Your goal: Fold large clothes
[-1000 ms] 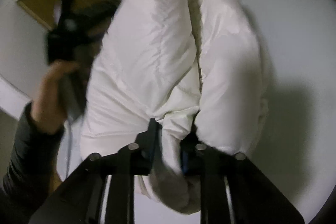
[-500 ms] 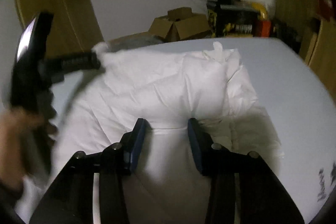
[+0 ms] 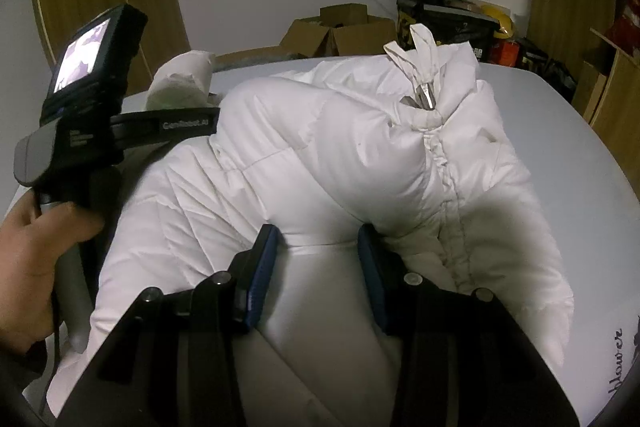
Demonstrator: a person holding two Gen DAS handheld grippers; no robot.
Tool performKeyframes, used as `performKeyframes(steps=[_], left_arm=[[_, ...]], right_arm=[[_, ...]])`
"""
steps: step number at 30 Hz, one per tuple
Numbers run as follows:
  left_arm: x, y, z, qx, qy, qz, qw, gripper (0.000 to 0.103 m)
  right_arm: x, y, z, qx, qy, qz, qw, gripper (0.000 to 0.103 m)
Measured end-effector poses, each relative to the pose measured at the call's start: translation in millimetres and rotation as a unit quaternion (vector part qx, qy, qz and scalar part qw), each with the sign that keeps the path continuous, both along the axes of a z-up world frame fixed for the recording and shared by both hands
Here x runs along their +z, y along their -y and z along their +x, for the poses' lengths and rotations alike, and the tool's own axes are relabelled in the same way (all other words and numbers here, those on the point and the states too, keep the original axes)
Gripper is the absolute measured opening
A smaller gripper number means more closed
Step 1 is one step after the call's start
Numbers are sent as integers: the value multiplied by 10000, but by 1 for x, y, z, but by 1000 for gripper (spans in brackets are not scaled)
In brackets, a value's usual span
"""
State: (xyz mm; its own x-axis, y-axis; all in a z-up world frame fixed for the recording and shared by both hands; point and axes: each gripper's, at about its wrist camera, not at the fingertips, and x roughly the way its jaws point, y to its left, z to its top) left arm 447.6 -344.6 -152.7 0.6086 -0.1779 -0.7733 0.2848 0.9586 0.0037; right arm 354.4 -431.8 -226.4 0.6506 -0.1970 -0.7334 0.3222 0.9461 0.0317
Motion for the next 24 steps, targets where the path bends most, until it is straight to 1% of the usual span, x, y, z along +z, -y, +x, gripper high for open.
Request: performKeyframes(steps=[3,6,8,9,10,11,12,13,14,15,16,17,18,19,20,21,22,23,24], left_arm=[[-2,-1,1,-1,-15,41,10000,103],[-5,-1,2,-15,-122,-26,9999,103],[-9,-3,8,-33,-265,-122,9996,103],[-10,-5,10,-54,-332,-189,9993,103],[-11,-9,14,-98,-463,-370,9982,103],[-12,-17,20,-174,-742,-679,9948,103],[-14,-28,27,-254,-1039,-952,9897,103],[-12,-41,32,-286,-1338,-1250,9827,103],[-8,-54,34,-288,-1475,-1501,9772,103],[1,-72,36,-348,-1595,-1836,9693,103],[9,-90,40,-502,-1731,-2120,9605,103],[16,-105,45,-706,-1909,-2350,9504,103],[19,-116,49,-820,-2045,-2482,9433,103],[19,-128,54,-882,-2241,-2589,9354,103],[16,-139,60,-880,-2457,-2650,9283,103],[11,-152,65,-869,-2672,-2730,9201,103],[8,-157,67,-875,-2740,-2789,9162,103],[2,-162,69,-903,-2830,-2851,9113,103],[-2,-163,70,-918,-2883,-2858,9093,103]], right_arm=[[1,5,6,7,-13,19,10000,43],[-6,10,9,12,-25,57,10000,43],[-6,10,10,7,-40,71,10000,43],[-5,10,11,-2,-69,79,9999,43],[-4,12,12,-2,-93,107,9999,43],[-2,13,13,16,-120,167,9998,44],[3,15,11,69,-167,265,9995,46],[12,19,4,171,-254,439,9986,48],[19,23,-4,197,-246,581,9978,53],[30,28,-19,176,-129,822,9964,66],[44,38,-41,86,112,1153,9932,76],[53,47,-61,-56,317,1438,9891,97],[61,59,-82,-186,504,1752,9831,103],[65,72,-101,-236,584,2183,9739,103],[63,84,-114,-288,540,2565,9646,103],[55,97,-127,-429,450,3044,9505,103],[47,105,-136,-519,369,3352,9400,103],[41,108,-139,-526,271,3503,9348,103],[32,109,-141,-524,95,3630,9303,103]])
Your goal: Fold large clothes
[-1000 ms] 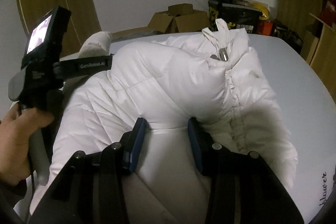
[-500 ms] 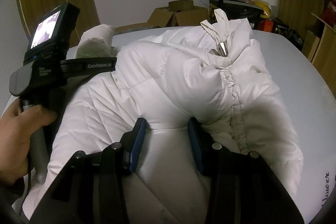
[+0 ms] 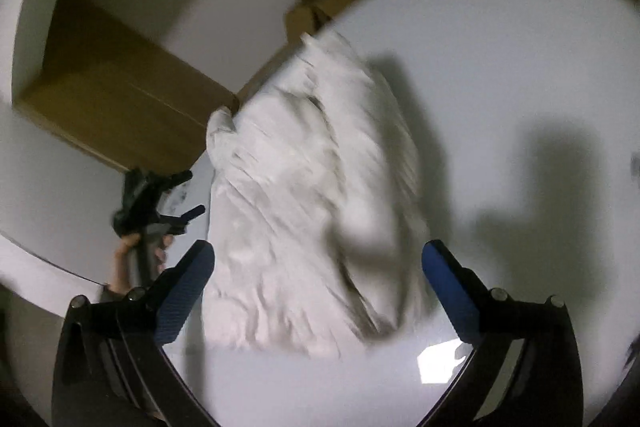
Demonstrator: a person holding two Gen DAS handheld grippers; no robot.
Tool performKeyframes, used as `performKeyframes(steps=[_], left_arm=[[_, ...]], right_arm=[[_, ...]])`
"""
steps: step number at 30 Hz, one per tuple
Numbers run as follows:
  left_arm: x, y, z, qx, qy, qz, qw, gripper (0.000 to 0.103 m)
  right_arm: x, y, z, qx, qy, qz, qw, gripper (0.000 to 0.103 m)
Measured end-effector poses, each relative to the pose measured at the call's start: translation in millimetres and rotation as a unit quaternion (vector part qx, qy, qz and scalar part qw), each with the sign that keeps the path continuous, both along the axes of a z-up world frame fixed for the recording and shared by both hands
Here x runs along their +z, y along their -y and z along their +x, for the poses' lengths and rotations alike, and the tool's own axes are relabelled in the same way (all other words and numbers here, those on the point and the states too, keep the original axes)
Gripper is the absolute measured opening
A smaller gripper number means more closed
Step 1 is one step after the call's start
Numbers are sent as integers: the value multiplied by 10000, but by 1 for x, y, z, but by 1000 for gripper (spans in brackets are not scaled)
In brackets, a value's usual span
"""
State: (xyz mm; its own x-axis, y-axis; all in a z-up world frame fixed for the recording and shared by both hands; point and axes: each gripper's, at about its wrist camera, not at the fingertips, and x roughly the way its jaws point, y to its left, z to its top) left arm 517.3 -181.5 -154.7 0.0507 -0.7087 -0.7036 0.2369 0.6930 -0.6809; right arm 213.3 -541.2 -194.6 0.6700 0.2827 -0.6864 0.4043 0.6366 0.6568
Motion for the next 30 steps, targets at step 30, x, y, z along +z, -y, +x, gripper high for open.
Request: performKeyframes(steps=[30], left_arm=[[-30,109,12,-871,567,48,9946,102]], right_arm=[[-39,9,47,379,-290,418,9980,103]])
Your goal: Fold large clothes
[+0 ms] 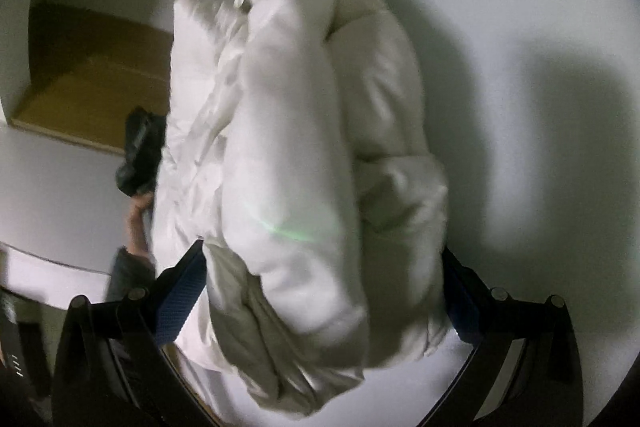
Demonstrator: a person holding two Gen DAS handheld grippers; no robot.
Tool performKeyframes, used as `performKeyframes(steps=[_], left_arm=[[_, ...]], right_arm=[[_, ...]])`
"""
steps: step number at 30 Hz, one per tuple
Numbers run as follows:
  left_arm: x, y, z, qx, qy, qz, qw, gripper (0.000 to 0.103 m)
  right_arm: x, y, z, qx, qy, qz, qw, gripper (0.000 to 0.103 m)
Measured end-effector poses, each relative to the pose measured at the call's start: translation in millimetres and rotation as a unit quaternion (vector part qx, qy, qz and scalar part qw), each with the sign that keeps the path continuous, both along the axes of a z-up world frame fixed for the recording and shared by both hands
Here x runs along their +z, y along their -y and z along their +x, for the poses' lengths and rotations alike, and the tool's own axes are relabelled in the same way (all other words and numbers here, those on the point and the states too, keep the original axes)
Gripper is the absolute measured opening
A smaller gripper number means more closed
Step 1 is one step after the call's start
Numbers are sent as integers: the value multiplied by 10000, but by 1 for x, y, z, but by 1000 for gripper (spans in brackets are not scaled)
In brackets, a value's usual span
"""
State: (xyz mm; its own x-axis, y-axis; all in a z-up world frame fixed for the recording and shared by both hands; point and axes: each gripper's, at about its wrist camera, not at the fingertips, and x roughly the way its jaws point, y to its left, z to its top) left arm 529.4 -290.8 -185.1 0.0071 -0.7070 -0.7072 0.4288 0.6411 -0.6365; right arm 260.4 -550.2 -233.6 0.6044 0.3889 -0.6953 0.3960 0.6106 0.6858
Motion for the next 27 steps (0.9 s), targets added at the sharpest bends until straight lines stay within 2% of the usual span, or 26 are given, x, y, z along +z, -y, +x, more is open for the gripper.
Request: performKeyframes(steps=[2,4,6,7,8,9,13,21,27], left_arm=[[2,0,-2,146,-13,69,9999,98],[6,5,-5,192,146,267,9994,86],[16,8,-15,115,475,416,9979,61],[25,10,-21,64,658,474,9967,54],[35,11,-26,29,804,518,9954,40],[40,9,-32,16,893,556,9945,33],[70,-2,-50,31,1267,649,9898,27],[137,-43,-90,160,1755,669,9821,27],[152,-99,-133,297,1907,903,9770,27]], right_arm=[[3,-2,3,-18,-9,-94,10000,103],[4,-5,4,-60,-7,-121,9999,90],[5,-8,-4,-100,120,79,9998,62],[9,-6,-6,-129,212,179,9995,56],[14,-7,-8,-122,270,172,9994,46],[22,-10,-8,-94,317,60,9994,40],[41,-16,-10,-14,430,-215,9988,31],[65,-41,-9,528,916,-299,9939,31],[72,-49,-17,897,987,-156,9909,31]])
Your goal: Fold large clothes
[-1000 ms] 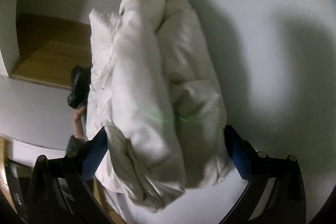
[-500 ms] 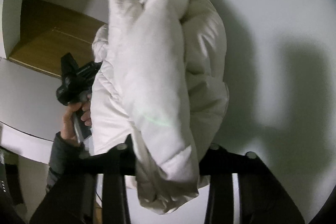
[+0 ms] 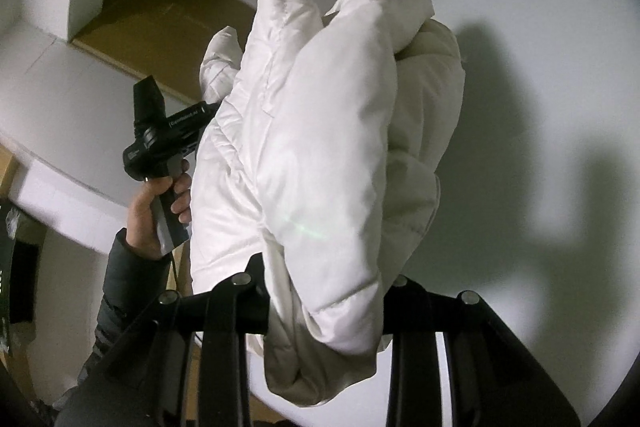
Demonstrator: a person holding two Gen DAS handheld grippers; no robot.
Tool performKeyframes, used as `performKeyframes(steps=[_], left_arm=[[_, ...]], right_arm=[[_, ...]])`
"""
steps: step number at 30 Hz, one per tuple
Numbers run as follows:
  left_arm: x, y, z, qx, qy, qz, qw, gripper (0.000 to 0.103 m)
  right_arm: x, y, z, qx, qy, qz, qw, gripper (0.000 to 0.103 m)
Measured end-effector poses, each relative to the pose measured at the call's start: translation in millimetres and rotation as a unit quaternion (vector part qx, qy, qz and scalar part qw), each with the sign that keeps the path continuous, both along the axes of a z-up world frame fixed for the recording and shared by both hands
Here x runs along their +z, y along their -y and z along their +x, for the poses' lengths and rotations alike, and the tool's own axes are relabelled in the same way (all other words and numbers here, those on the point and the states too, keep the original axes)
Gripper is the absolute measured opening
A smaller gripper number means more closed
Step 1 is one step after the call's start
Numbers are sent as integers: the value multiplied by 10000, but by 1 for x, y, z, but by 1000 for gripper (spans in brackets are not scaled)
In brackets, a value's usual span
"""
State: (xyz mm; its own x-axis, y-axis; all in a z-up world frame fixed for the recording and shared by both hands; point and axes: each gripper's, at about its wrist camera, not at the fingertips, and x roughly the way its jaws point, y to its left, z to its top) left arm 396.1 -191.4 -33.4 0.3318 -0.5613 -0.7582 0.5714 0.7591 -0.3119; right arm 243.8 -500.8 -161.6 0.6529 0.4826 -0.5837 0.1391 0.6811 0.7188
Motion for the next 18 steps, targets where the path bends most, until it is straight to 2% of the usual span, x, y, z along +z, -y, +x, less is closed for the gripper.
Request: performKeyframes(steps=[5,11,13,16,17,18], left_arm=[[-13,-36,-30,61,-15,163,9998,28],[-71,-50,-35,140,-291,405,9987,28],[-90,-66,-41,184,-255,422,9986,28],[-95,-68,-40,245,-102,402,9988,33],[-95,-71,-41,297,-157,356,9988,37],[-93,-76,-43,425,-188,366,9982,55]], right_arm=[[-11,-8,3,276,-120,16,9995,31],[-40,-22,2,345,-708,98,9968,32],[-49,-22,5,273,-787,178,9964,36],[-47,-13,6,-1,-784,198,9967,55],[-44,-11,7,-96,-798,22,9968,67],[-38,-9,6,-196,-780,-193,9966,80]])
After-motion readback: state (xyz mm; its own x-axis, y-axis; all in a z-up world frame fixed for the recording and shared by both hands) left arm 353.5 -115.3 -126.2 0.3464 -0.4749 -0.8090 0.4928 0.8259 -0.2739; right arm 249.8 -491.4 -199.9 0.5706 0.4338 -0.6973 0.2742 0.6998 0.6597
